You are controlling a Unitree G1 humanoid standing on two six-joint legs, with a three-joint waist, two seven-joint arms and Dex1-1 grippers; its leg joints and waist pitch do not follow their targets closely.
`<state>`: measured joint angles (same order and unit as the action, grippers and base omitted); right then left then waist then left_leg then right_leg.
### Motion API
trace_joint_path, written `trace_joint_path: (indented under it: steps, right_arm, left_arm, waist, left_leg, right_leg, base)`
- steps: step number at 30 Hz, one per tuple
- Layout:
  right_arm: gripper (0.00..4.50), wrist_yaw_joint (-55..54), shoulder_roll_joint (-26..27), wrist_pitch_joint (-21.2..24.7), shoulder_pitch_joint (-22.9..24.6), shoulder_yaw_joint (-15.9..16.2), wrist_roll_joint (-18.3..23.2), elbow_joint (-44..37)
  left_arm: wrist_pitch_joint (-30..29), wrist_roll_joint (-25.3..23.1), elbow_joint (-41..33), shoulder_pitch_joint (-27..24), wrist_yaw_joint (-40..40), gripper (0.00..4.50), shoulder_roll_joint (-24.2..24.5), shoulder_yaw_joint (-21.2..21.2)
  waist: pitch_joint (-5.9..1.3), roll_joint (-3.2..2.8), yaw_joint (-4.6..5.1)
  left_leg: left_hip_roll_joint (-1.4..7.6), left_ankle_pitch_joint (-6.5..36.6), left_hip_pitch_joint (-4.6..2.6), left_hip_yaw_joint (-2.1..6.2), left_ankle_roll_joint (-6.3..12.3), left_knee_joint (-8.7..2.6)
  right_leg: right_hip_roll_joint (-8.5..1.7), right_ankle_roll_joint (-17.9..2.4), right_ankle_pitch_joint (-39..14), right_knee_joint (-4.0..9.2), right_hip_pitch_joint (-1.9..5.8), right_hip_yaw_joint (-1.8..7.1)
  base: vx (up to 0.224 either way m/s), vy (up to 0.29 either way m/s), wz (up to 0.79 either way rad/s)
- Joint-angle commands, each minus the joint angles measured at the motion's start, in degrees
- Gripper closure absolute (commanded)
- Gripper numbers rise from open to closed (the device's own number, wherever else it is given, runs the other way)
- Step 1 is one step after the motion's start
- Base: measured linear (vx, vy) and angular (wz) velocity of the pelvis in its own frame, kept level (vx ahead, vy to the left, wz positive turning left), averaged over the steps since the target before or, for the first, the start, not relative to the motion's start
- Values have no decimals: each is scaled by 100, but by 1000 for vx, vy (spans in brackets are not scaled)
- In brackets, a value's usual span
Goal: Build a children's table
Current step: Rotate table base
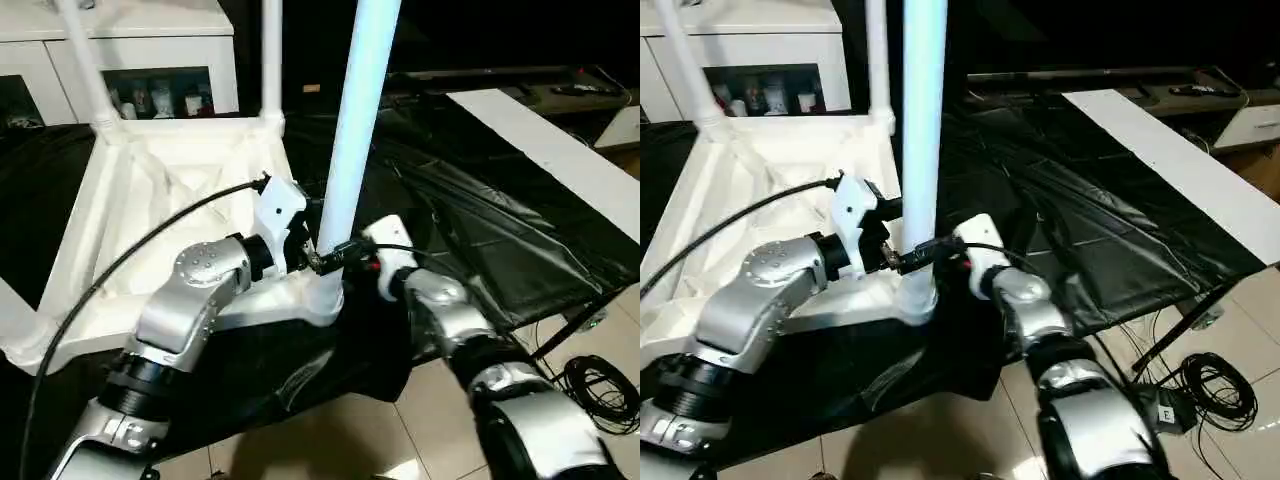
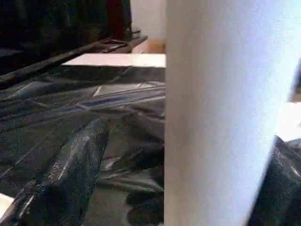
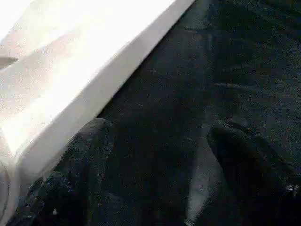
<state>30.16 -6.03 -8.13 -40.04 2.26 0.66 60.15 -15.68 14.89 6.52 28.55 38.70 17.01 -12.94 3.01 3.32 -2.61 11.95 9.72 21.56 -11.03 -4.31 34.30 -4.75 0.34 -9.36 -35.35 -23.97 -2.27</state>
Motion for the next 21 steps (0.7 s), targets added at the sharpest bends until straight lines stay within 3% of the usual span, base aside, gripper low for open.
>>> trace_joint_path:
  steps: [1, 3, 4, 5, 8, 9, 10, 11, 13, 15, 17, 20, 21]
  right_arm:
    - [81, 451, -264, 10, 155, -134, 217, -471]
    - [81, 745, -427, 53, 281, -100, 245, -735]
    - [81, 958, -548, 94, 370, -58, 253, -917]
    - [81, 958, -548, 94, 370, -58, 253, -917]
    - [81, 1556, -1097, 219, 677, 144, 139, -1551]
    - [81, 1694, -1256, 281, 767, 200, 119, -1761]
    - [81, 1839, -1401, 362, 859, 249, 118, -1989]
    - [81, 2000, -1560, 478, 979, 303, 126, -2289]
    - [81, 2228, -1753, 701, 1187, 358, 182, -2800]
    - [81, 2276, -1794, 782, 1250, 362, 198, -2956]
    - [81, 2421, -1894, 1039, 1469, 416, 251, -3470]
    - [81, 2434, -1910, 1166, 1608, 451, 279, -3734]
    - [81, 2417, -1921, 1240, 1658, 465, 296, -3842]
  left_arm:
    - [95, 191, -53, -72, 335, 7, 29, 46]
    - [25, 418, -124, -161, 637, 7, 89, 100]
    - [46, 419, -103, -210, 818, 7, 203, 66]
    - [46, 419, -103, -210, 818, 7, 203, 66]
    - [346, -88, 323, -292, 1438, 7, 825, -323]
    - [446, -273, 524, -274, 1570, 7, 977, -426]
    - [559, -457, 728, -240, 1643, 7, 1096, -520]
    - [707, -691, 1004, -172, 1629, 22, 1194, -613]
    - [1034, -1045, 1504, -13, 1498, 41, 1249, -723]
    - [1071, -1073, 1600, 24, 1511, 44, 1246, -729]
    - [1083, -1078, 1802, 145, 1649, 76, 1237, -778]
    - [1119, -1163, 1918, 239, 1719, 83, 1273, -890]
    - [1150, -1183, 1987, 278, 1790, 106, 1273, -914]
  waist:
    - [-392, -82, -62]
    - [-387, -75, -72]
    - [-389, -144, -80]
    - [-387, -120, -72]
    - [-381, -116, -81]
    - [-389, -200, -91]
    - [-384, -148, -88]
    - [-394, -161, -100]
    - [-378, -188, -111]
    - [-387, -182, -120]
    - [-383, -213, -121]
    - [-374, -212, -113]
    - [-368, -227, -108]
  left_leg:
    - [83, 1849, -87, 52, -94, -436]
    - [81, 1754, -70, 47, -45, -432]
    - [80, 1704, -79, 49, -41, -431]
    - [84, 1731, -85, 40, -23, -432]
    - [73, 1669, -84, 48, 67, -438]
    - [79, 1658, -107, 47, 44, -429]
    - [61, 1606, -93, 39, 71, -431]
    - [71, 1589, -107, 33, 61, -420]
    - [69, 1634, -108, 38, 84, -432]
    - [80, 1636, -98, 49, 43, -435]
    - [91, 1760, -118, 53, -8, -441]
    - [96, 1885, -114, 59, -39, -451]
    - [91, 1924, -115, 60, -51, -451]
  right_leg:
    - [-221, -1051, -1557, 423, 261, 154]
    - [-221, -1096, -1497, 409, 267, 154]
    - [-210, -1123, -1424, 401, 260, 155]
    - [-202, -1124, -1412, 416, 253, 153]
    - [-174, -1102, -1305, 420, 273, 146]
    - [-183, -1106, -1259, 399, 264, 153]
    - [-160, -1073, -1241, 416, 283, 153]
    - [-179, -1086, -1213, 400, 274, 159]
    - [-170, -1040, -1266, 438, 275, 161]
    - [-203, -1063, -1293, 421, 295, 163]
    - [-209, -1111, -1391, 425, 276, 162]
    - [-224, -1129, -1529, 447, 261, 161]
    - [-220, -1127, -1585, 454, 255, 160]
  base:
    - [0, 0, 0]
    - [0, 0, 0]
    - [0, 0, 0]
    - [0, 0, 0]
    - [0, 0, 0]
    - [0, 0, 0]
    - [0, 0, 0]
    - [0, 0, 0]
    - [0, 0, 0]
    - [0, 0, 0]
    - [0, 0, 0]
    - [0, 0, 0]
    - [0, 0, 0]
